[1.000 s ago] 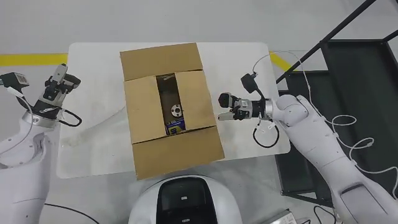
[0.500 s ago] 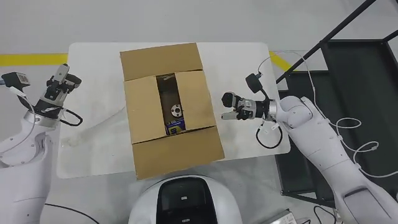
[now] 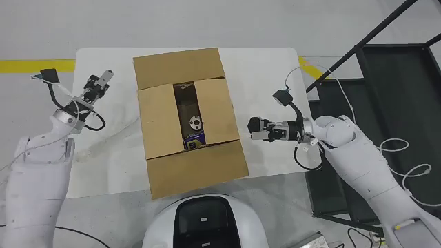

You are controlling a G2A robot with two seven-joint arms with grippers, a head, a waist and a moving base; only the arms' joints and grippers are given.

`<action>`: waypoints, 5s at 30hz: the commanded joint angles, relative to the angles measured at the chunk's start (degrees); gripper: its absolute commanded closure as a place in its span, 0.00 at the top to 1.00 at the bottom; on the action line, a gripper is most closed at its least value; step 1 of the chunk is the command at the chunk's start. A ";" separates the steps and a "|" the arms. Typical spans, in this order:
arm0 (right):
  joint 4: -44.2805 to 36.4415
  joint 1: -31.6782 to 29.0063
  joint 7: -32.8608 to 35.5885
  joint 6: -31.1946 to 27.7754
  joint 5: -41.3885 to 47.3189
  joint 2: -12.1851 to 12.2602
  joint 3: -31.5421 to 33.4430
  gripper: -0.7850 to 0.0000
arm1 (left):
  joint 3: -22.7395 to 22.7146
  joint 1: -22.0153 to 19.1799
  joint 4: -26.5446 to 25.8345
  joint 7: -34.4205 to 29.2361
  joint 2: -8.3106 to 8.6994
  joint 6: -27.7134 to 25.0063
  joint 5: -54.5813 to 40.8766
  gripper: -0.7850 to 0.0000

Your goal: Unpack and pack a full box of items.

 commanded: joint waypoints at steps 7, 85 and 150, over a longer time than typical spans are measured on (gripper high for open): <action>0.62 -5.05 6.81 6.81 2.88 2.60 -0.42 1.00 | 8.18 -12.14 16.34 3.88 -2.42 -2.60 1.02 1.00; 24.05 25.99 -1.00 -0.09 11.85 -10.74 -24.55 1.00 | 5.62 2.43 -4.48 -36.30 5.60 -6.59 -27.22 1.00; 35.14 34.63 2.09 7.58 7.94 -19.36 -28.49 1.00 | -11.31 15.82 -13.71 -22.34 11.74 3.32 -50.48 1.00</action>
